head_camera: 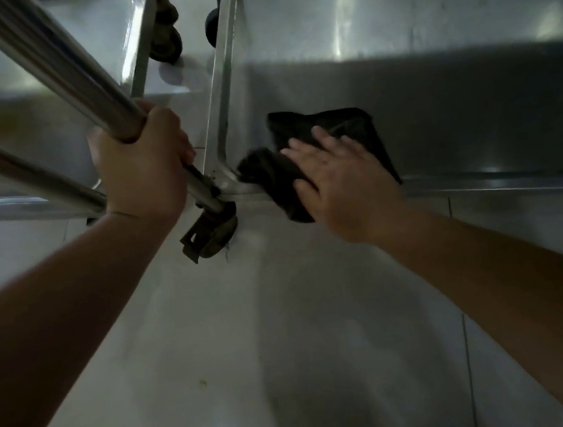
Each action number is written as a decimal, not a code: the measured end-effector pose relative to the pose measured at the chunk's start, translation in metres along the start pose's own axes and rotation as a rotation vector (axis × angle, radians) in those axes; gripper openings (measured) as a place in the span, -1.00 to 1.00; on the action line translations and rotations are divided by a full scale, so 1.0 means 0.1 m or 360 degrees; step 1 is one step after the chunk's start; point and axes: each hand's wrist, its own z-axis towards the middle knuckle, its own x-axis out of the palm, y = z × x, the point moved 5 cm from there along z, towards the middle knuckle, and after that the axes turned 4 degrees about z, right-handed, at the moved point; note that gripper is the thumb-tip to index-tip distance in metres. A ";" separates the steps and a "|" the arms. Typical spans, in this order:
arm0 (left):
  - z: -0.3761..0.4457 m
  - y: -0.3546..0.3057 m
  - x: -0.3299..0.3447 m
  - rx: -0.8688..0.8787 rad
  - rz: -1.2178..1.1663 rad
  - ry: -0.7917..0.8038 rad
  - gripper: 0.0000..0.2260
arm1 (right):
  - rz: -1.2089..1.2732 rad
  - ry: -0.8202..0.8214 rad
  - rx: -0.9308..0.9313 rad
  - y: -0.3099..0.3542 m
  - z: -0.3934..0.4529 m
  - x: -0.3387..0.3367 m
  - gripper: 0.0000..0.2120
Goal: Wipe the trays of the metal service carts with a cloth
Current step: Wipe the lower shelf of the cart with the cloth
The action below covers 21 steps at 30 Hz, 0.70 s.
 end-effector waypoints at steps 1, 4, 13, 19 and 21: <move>-0.01 -0.01 0.01 -0.0014 0.0016 -0.0003 -0.85 | 0.0001 -0.0042 0.0100 -0.21 -0.10 -0.07 -0.42; -0.06 -0.04 -0.01 -0.0056 0.0063 -0.0026 -0.80 | 0.0012 -0.0161 0.0432 -0.77 -0.38 -0.23 -0.36; -0.14 -0.02 -0.10 -0.0239 0.0446 -0.0179 -0.78 | -0.0038 0.0150 -0.0043 -0.06 0.07 0.03 -0.32; -0.93 0.43 -0.11 -0.0538 0.1145 -0.0162 -0.71 | -0.0050 0.0330 -0.0243 -0.26 0.08 -0.01 -0.40; -1.32 0.58 0.12 -0.0662 0.1283 0.0170 -0.72 | -0.0054 0.0310 -0.0236 -0.52 -0.09 -0.10 -0.41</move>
